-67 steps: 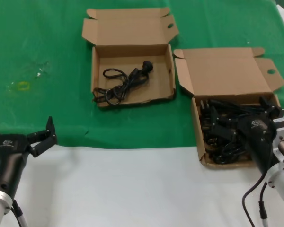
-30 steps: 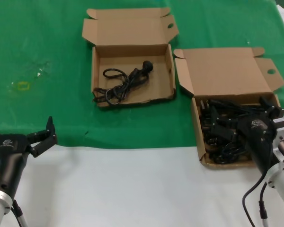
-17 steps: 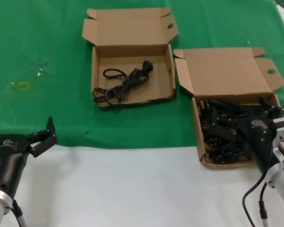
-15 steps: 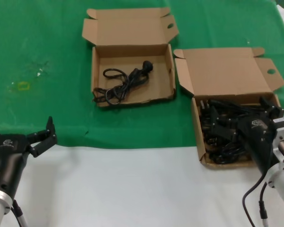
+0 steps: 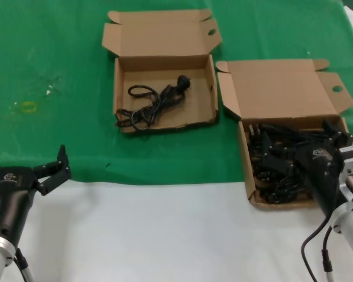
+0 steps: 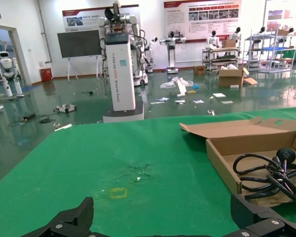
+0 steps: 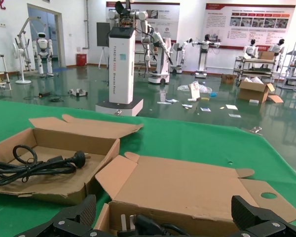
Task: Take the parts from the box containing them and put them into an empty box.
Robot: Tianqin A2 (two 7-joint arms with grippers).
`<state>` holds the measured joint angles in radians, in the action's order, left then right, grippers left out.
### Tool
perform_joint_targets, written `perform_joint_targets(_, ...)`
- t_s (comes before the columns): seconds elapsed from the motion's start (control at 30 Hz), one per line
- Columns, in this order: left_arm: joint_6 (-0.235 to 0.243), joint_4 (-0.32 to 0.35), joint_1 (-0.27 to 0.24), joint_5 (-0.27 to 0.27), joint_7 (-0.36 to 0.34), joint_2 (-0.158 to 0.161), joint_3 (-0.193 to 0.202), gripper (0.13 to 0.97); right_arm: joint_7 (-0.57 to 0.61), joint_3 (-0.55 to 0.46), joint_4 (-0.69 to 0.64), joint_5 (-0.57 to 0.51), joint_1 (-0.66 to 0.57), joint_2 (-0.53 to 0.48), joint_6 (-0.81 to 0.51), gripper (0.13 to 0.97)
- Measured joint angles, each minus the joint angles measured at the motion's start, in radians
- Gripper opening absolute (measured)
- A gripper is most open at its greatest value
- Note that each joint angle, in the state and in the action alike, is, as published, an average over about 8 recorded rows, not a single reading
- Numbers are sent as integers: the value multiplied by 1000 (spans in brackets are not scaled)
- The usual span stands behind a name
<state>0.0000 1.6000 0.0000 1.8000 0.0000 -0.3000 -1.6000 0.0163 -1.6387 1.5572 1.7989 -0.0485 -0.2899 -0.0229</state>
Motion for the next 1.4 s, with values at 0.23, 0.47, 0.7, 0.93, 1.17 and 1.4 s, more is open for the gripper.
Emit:
perform_joint_targets(0.23,0,0,0,0,0,0,0,966,0,0,0,0,0,0,0,966)
perform_joint_targets(0.47,0,0,0,0,0,0,0,966,0,0,0,0,0,0,0,966)
perform_joint_targets(0.7,0,0,0,0,0,0,0,966,0,0,0,0,0,0,0,966)
perform_joint_targets(0.93,0,0,0,0,0,0,0,966,0,0,0,0,0,0,0,966)
perform_joint_targets(1.17,0,0,0,0,0,0,0,966,0,0,0,0,0,0,0,966)
perform_joint_targets(1.4,0,0,0,0,0,0,0,966,0,0,0,0,0,0,0,966)
